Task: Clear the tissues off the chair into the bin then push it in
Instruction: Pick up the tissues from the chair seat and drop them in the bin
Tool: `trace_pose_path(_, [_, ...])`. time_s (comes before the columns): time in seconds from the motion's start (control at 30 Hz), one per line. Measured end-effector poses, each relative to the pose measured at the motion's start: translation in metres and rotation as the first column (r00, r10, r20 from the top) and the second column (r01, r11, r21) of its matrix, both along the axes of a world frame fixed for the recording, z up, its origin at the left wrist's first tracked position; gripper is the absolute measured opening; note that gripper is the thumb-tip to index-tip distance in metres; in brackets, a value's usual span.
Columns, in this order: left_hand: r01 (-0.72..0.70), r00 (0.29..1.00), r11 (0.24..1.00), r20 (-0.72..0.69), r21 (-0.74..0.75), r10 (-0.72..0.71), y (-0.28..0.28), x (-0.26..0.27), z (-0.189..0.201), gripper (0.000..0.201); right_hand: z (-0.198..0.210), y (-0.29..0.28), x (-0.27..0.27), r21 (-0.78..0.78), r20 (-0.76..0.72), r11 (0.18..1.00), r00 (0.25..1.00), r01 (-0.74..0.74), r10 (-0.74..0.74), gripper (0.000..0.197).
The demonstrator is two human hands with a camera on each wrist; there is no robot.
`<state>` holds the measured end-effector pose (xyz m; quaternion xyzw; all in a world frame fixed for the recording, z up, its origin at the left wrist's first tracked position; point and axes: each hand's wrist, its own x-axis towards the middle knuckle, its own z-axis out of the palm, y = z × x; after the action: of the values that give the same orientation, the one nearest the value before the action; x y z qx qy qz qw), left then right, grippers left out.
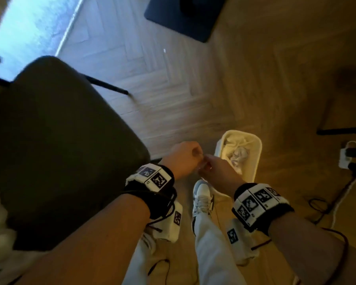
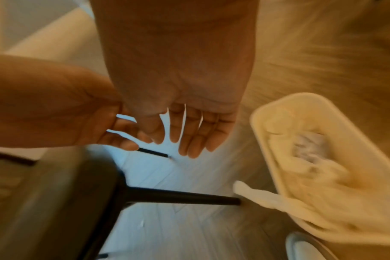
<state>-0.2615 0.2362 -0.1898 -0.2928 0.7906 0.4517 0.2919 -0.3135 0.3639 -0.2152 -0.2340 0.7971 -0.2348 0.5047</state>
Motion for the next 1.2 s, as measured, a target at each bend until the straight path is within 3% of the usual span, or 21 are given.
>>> trace_pose_path(0.17, [-0.366, 0.923, 0.929, -0.142, -0.049, 0.357, -0.09, 0.099, 0.086, 0.011, 0.063, -0.105, 0.047, -0.034, -0.081, 0.966, 0.964, -0.257, 0.254, 0.021])
trace_pose_path(0.33, [-0.603, 0.798, 0.788, -0.134, -0.128, 0.588, -0.173, 0.229, 0.124, 0.008, 0.104, -0.204, 0.133, -0.106, -0.087, 0.895, 0.901, -0.433, 0.425, 0.02])
trace_pose_path(0.43, [-0.664, 0.739, 0.652, -0.184, -0.366, 0.648, -0.221, 0.313, 0.12, 0.014, 0.117, -0.25, 0.19, -0.141, -0.036, 0.834, 0.845, -0.533, 0.534, 0.022])
trace_pose_path(0.5, [-0.612, 0.729, 0.556, -0.128, -0.563, 0.673, -0.252, 0.366, 0.109, 0.035, 0.12, -0.273, 0.223, -0.143, -0.025, 0.795, 0.805, -0.59, 0.593, 0.023])
trace_pose_path(0.57, [-0.507, 0.74, 0.574, 0.017, -0.643, 0.672, -0.282, 0.409, 0.098, 0.06, 0.119, -0.291, 0.25, -0.118, -0.019, 0.771, 0.777, -0.626, 0.629, 0.023])
trace_pose_path(0.67, [-0.383, 0.744, 0.734, 0.282, -0.561, 0.605, -0.319, 0.447, 0.078, 0.089, 0.112, -0.317, 0.283, -0.063, -0.055, 0.754, 0.756, -0.654, 0.652, 0.028])
trace_pose_path(0.73, [-0.433, 0.698, 0.77, 0.366, -0.468, 0.615, -0.325, 0.458, 0.06, 0.1, 0.105, -0.339, 0.303, -0.049, -0.147, 0.754, 0.751, -0.656, 0.644, 0.034])
trace_pose_path(0.87, [-0.515, 0.643, 0.767, 0.419, -0.382, 0.641, -0.31, 0.466, 0.034, 0.128, 0.087, -0.399, 0.341, -0.063, -0.29, 0.754, 0.735, -0.654, 0.614, 0.055])
trace_pose_path(0.97, [-0.583, 0.621, 0.706, 0.341, -0.403, 0.706, -0.296, 0.465, 0.012, 0.112, 0.073, -0.445, 0.37, -0.072, -0.402, 0.703, 0.666, -0.707, 0.628, 0.07])
trace_pose_path(1.03, [-0.62, 0.612, 0.658, 0.262, -0.427, 0.746, -0.29, 0.464, 0.005, 0.103, 0.062, -0.468, 0.389, -0.011, -0.452, 0.64, 0.575, -0.768, 0.682, 0.076])
trace_pose_path(1.13, [-0.647, 0.613, 0.629, 0.196, -0.432, 0.765, -0.291, 0.468, 0.009, 0.091, 0.046, -0.488, 0.41, 0.124, -0.455, 0.582, 0.476, -0.803, 0.753, 0.076])
trace_pose_path(1.2, [-0.655, 0.637, 0.621, 0.127, -0.431, 0.76, -0.298, 0.471, 0.014, 0.068, 0.036, -0.492, 0.415, 0.176, -0.486, 0.59, 0.452, -0.788, 0.748, 0.072])
